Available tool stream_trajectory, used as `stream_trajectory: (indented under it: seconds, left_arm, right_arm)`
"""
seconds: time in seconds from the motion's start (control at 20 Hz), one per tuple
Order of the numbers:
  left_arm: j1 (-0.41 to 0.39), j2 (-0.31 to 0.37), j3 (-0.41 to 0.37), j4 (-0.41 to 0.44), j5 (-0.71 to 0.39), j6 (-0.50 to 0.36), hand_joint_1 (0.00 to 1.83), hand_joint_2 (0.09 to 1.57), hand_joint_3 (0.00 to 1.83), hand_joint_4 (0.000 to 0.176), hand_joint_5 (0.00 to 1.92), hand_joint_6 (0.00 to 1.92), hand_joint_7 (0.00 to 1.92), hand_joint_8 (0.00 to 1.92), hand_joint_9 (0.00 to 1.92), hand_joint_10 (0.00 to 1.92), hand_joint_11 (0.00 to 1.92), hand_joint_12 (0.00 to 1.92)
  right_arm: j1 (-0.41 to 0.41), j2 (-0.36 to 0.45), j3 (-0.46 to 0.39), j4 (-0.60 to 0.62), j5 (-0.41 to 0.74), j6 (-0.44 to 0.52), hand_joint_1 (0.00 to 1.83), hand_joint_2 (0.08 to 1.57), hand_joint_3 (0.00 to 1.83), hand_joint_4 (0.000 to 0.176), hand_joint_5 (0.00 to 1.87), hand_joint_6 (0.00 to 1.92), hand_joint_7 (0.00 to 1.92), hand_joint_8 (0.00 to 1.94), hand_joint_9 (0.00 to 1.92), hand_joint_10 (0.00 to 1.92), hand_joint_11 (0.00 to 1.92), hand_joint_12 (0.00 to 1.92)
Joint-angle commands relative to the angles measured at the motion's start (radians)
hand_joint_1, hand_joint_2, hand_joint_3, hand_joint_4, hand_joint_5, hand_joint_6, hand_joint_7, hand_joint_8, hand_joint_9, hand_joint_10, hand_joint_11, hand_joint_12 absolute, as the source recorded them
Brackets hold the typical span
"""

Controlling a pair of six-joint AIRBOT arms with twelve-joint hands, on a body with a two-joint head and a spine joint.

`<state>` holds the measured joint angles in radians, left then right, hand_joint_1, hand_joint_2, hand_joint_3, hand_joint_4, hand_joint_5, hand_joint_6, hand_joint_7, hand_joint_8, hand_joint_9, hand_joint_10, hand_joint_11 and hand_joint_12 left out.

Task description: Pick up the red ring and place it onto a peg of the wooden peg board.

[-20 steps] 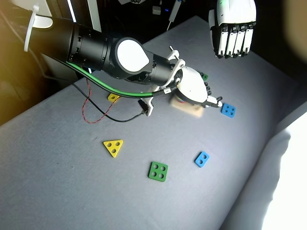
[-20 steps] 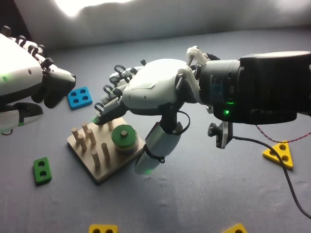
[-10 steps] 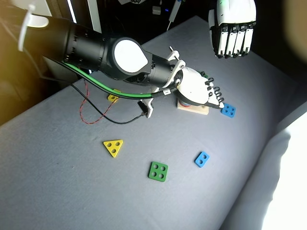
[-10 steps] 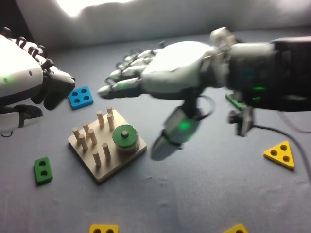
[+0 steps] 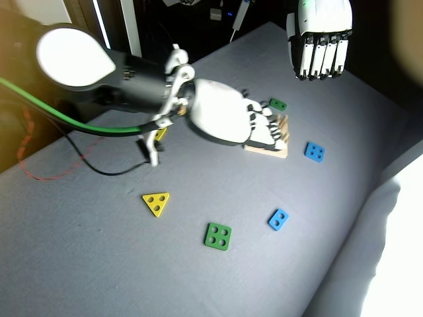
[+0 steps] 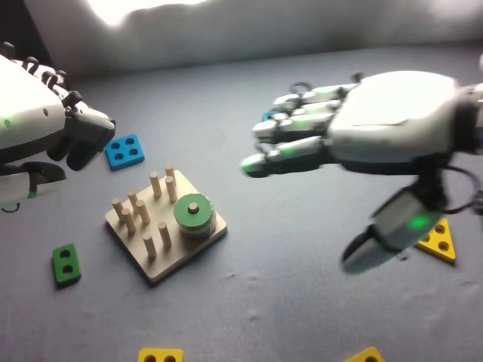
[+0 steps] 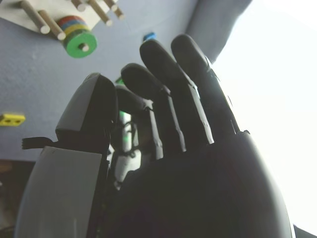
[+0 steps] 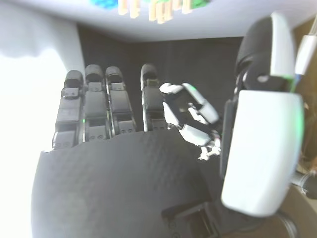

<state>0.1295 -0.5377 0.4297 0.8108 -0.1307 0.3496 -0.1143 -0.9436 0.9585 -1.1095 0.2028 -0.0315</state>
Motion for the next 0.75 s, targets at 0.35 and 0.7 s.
stream_trajectory:
  seconds: [0.35, 0.7]
  left_arm:
    - [-0.011, 0.013, 0.004, -0.007, -0.068, 0.004, 1.0, 1.42, 0.0, 0.008, 0.42, 1.81, 0.55, 1.68, 0.53, 1.4, 0.35, 1.55]
    - [-0.011, 0.013, 0.005, -0.004, -0.068, 0.004, 0.99, 1.43, 0.0, 0.004, 0.41, 1.82, 0.55, 1.7, 0.53, 1.39, 0.4, 1.51]
  right_arm:
    - [-0.025, 0.138, 0.005, -0.454, 0.208, 0.54, 0.76, 0.86, 0.01, 0.161, 0.23, 0.01, 0.08, 0.0, 0.12, 0.01, 0.0, 0.0]
    - [-0.043, 0.139, 0.003, -0.454, 0.181, 0.58, 0.78, 0.86, 0.01, 0.173, 0.28, 0.01, 0.09, 0.0, 0.15, 0.01, 0.0, 0.0]
